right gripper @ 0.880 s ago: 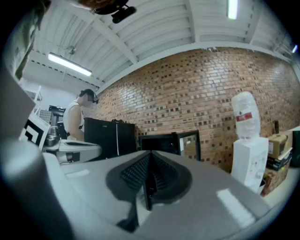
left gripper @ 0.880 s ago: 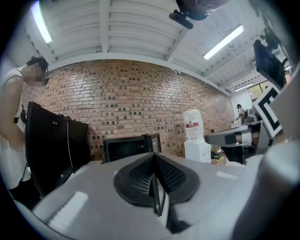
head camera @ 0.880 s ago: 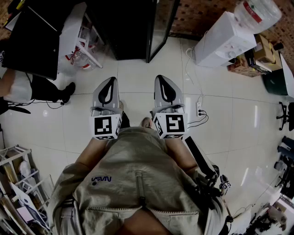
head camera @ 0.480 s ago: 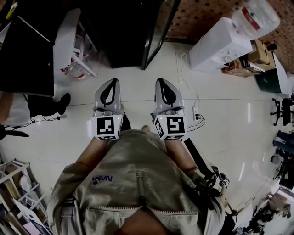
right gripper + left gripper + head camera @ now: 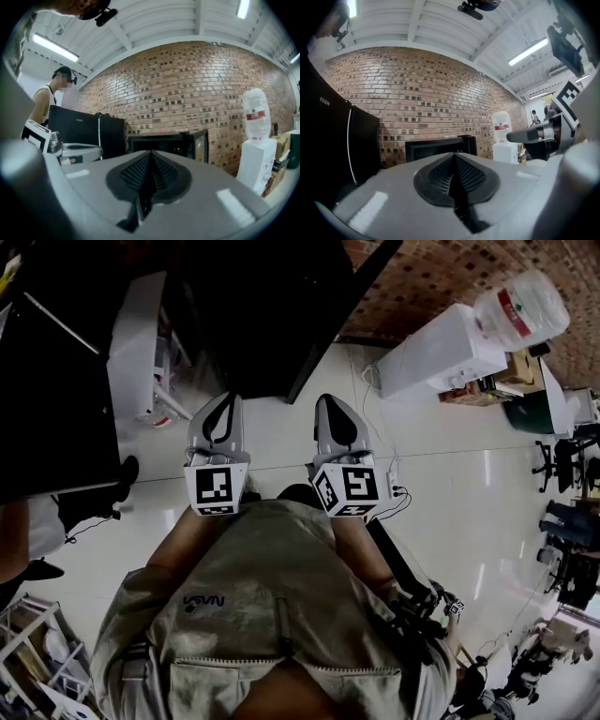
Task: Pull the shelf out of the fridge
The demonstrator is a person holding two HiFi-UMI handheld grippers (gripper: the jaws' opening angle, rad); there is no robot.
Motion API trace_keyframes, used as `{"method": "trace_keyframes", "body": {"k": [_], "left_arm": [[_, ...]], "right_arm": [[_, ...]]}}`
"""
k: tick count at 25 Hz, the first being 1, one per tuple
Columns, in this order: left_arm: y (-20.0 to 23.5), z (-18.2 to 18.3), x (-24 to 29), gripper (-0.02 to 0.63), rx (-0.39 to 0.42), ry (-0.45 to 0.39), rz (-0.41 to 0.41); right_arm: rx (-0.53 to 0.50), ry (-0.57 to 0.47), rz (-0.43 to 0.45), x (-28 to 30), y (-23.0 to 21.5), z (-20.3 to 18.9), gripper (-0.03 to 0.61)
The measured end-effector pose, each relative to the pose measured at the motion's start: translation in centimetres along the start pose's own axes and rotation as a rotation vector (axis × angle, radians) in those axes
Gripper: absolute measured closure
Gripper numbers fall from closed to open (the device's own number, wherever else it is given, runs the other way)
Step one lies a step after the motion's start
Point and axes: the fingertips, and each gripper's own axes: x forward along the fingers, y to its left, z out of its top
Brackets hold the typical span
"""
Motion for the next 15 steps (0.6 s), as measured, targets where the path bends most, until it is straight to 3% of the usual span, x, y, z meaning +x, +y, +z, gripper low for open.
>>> {"method": "trace_keyframes", "body": {"k": [8,15], "left_arm": [[4.8,-0.5,3.8,0.607,-0.001,-0.001,0.029],[7.6,0.3,9.9,0.607,0.014,-0.010,0.080]], "right_arm": [[-0.025,0.000,0.012,7.1,0.3,0.7,0.575],[-0.014,0.023,0.036,15.2,-2.1,0.1,0.575]]}}
